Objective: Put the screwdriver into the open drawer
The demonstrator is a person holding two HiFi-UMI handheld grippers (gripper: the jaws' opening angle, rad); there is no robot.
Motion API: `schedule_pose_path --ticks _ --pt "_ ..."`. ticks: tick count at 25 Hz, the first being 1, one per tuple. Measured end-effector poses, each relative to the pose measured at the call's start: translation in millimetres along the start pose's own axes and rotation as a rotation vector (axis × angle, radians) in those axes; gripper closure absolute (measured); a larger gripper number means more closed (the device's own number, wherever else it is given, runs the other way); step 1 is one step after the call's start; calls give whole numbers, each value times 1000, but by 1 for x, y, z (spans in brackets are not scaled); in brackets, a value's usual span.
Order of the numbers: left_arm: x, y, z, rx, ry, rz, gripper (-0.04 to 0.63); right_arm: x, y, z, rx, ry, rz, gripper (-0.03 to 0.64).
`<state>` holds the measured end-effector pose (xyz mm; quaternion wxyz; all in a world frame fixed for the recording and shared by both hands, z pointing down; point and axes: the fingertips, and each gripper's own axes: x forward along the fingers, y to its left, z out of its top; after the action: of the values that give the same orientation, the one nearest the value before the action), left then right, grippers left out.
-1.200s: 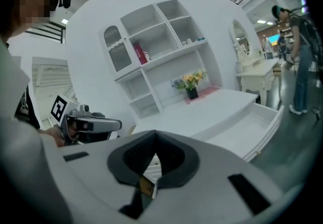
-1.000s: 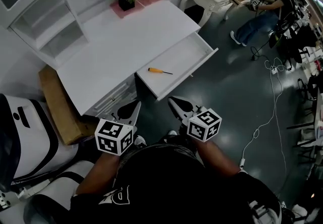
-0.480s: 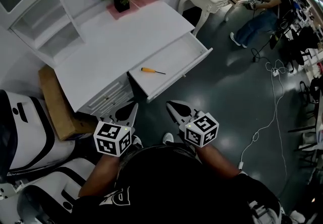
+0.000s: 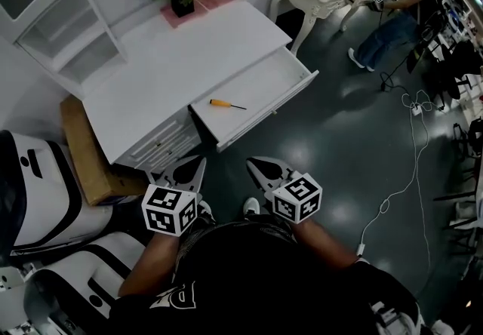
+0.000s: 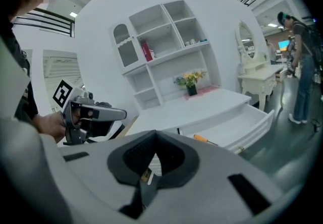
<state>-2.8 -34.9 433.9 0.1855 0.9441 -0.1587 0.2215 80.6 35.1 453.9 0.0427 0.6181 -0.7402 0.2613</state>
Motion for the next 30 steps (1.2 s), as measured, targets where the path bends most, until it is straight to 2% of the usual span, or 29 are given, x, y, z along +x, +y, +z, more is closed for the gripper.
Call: schedule_pose_path --ticks 30 --pt "6 -5 -1 22 22 -37 580 3 2 3 -19 7 -9 609"
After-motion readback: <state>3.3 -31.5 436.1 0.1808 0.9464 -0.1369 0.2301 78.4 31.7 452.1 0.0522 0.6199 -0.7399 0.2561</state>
